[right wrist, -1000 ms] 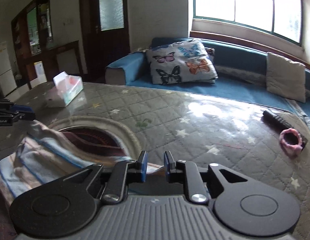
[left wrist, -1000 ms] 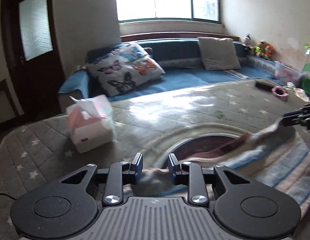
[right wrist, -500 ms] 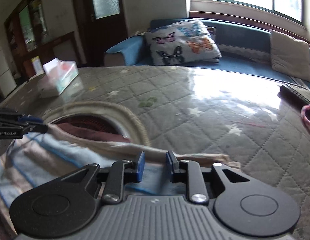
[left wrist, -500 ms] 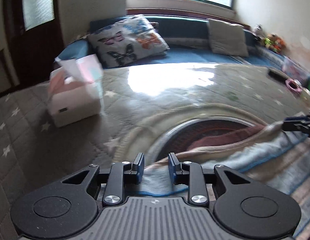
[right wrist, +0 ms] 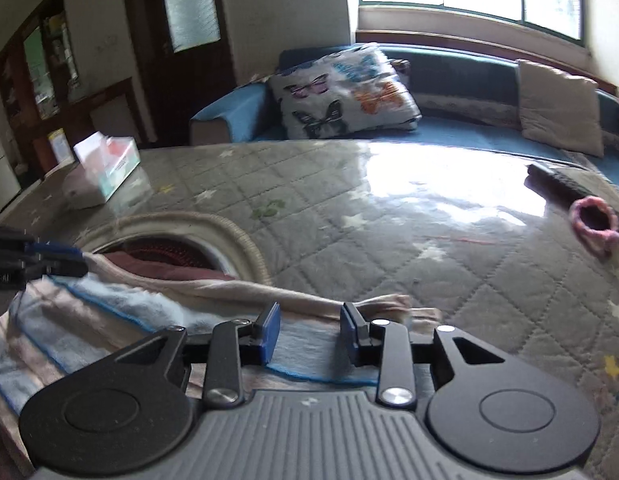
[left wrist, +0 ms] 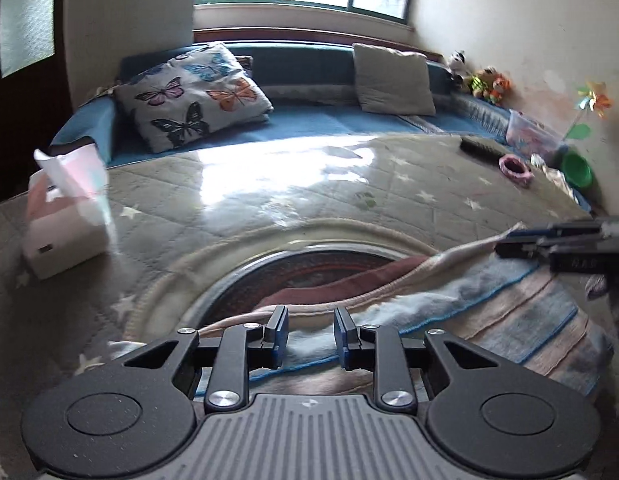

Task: Fold towel
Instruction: 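Lower the folded cloth onto the mattress with both grippers, then open both grippers and release the folded striped towel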

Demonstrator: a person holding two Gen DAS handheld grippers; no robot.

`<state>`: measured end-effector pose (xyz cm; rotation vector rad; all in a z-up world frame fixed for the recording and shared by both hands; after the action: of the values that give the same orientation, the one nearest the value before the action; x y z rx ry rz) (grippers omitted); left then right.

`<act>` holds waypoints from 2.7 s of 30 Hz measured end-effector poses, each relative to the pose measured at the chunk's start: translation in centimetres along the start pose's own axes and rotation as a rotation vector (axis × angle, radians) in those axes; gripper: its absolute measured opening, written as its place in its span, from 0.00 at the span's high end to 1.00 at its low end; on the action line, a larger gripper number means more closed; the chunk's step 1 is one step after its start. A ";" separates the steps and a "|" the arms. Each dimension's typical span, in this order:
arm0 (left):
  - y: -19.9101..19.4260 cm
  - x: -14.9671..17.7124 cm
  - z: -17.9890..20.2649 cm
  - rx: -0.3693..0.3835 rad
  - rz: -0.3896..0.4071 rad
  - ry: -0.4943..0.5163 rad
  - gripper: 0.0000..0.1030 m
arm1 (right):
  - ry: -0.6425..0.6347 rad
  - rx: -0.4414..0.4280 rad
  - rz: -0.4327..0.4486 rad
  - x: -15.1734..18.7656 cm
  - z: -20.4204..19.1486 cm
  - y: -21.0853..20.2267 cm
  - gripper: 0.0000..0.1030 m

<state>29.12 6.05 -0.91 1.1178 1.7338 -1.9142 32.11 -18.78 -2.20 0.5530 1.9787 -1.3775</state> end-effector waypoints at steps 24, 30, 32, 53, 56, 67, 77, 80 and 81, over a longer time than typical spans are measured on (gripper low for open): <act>1.7 0.1 -0.8 -0.095 -0.002 -0.022 0.78 | 0.011 0.082 0.090 -1.9 2.2 0.1 0.90; 0.5 -0.5 0.3 -0.070 0.029 0.004 0.78 | 0.028 0.114 0.068 -1.2 3.0 0.7 0.81; 0.3 -0.9 1.0 -0.044 0.041 0.020 0.78 | -0.005 0.073 0.079 -1.3 1.9 -0.3 0.81; -0.4 0.4 0.5 -0.068 0.052 -0.048 0.30 | -0.137 -0.067 -0.019 -0.4 -6.7 3.8 0.61; -1.9 1.1 0.1 -0.102 0.072 -0.057 0.26 | -0.177 -0.070 -0.015 0.6 -7.6 2.7 0.55; -4.6 4.5 -3.4 -0.267 0.056 -0.131 0.15 | -0.174 -0.107 -0.041 1.8 -10.5 3.6 0.49; -4.5 6.5 -7.8 -0.366 0.004 -0.216 0.15 | -0.216 -0.152 -0.055 3.1 -14.2 4.3 0.46; -4.7 6.8 -8.5 -0.373 0.003 -0.229 0.12 | -0.227 -0.169 -0.056 3.2 -15.4 4.5 0.46; -4.8 6.8 -8.6 -0.377 0.002 -0.229 0.12 | -0.227 -0.174 -0.056 3.2 -15.7 4.6 0.46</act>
<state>24.31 16.93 -2.14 0.7327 1.8558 -1.5524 28.65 -2.51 -3.89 0.2512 1.9166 -1.2269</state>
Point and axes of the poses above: each gripper's, at about its wrist camera, not at the fingertips, and y roughly the way its jaws point, z to its right, x to its underside, the point moved 3 cm from there along y, roughly the way its jaws point, and after that the axes turned 10 degrees about y, right-handed, at the moved point
